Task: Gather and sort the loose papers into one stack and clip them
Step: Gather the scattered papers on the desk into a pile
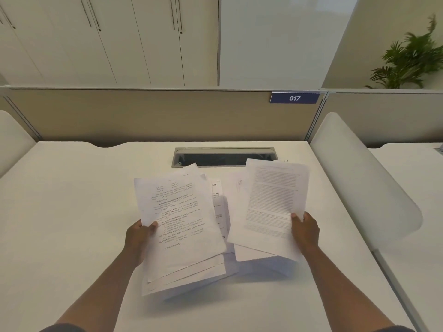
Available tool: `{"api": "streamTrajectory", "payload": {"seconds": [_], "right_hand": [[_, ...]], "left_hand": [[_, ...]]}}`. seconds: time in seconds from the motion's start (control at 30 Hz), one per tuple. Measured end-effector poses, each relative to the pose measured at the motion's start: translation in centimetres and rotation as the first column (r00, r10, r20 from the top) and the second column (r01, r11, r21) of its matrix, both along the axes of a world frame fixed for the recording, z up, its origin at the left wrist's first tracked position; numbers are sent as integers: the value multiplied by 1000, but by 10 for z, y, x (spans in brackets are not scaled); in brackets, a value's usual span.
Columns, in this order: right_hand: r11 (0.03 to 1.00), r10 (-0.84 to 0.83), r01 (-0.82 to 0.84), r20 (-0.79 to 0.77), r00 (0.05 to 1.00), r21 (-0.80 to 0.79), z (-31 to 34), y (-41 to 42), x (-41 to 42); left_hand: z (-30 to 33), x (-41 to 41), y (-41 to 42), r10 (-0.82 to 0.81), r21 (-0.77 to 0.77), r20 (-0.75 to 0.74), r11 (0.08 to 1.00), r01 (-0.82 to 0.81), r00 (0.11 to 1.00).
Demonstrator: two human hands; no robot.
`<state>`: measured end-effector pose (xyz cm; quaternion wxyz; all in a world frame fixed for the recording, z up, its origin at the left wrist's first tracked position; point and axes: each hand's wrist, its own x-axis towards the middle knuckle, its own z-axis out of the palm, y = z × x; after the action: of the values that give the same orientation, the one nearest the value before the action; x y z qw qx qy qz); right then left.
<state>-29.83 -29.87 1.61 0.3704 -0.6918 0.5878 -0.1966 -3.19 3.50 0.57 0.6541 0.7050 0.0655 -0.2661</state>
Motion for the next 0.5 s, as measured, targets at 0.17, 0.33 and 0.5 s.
{"api": "streamTrajectory", "payload": {"seconds": [0.17,0.33,0.5], "right_hand": [[1000,23,-22,51,998,-17,13,-1,8],[970,226,-234,102,969,71,18,20,27],[890,384,-421,207,900,177,20,53,49]], "left_hand": [[5,0,-1,-15,-77,-32,997,13,999],[17,-3,-10,-95,-200,-72,977,79,993],[26,-6,-18,-168,-266,-101,954,136,981]]}}
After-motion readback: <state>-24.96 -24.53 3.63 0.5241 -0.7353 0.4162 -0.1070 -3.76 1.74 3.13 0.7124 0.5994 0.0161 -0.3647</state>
